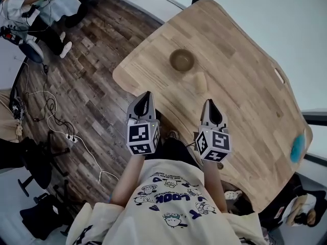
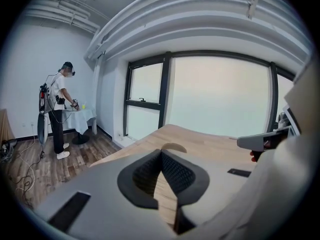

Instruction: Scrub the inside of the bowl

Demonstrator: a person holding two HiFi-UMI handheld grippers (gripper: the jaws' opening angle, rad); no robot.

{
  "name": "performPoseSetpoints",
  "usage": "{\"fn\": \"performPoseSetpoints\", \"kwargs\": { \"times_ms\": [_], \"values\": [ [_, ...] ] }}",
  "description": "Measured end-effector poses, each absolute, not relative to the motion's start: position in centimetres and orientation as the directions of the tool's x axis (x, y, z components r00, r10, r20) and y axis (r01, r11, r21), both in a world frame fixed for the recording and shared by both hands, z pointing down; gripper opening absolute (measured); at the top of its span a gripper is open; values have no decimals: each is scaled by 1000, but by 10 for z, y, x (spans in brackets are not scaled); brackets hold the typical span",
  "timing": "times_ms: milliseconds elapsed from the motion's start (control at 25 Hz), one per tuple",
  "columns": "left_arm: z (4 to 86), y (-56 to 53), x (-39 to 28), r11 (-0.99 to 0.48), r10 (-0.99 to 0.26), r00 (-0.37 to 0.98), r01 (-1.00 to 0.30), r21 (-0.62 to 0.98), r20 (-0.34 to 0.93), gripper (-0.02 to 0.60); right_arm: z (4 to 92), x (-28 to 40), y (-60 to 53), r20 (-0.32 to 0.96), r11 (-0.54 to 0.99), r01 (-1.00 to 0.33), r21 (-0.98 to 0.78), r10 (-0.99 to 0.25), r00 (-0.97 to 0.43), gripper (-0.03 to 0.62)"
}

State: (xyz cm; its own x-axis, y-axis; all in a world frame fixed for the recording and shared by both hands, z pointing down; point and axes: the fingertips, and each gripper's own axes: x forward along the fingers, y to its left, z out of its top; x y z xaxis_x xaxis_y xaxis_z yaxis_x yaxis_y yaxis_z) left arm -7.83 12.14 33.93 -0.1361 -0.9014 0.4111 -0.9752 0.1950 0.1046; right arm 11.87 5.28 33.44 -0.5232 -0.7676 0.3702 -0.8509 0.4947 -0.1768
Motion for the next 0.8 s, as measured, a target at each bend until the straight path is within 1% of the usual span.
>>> {"fn": "performPoseSetpoints", "kwargs": {
  "times_ms": [200, 440, 560, 800],
  "values": [
    [351, 90, -88, 130, -899, -63, -983, 126, 433, 26, 345, 111, 36, 397, 449, -876, -177, -782, -481, 17],
    [369, 44, -105, 53, -886, 28, -985, 161, 462, 26, 362, 91, 4, 448, 410, -899, -156, -782, -434, 43],
    [378, 25, -110, 7, -871, 84, -983, 183, 484, 26, 369, 87, -4, 483, 362, -921, -146, -786, -386, 55],
    [396, -6, -124, -57, -833, 174, -971, 231, 525, 27, 383, 68, -19, 534, 307, -941, -143, -776, -335, 71]
  ]
}}
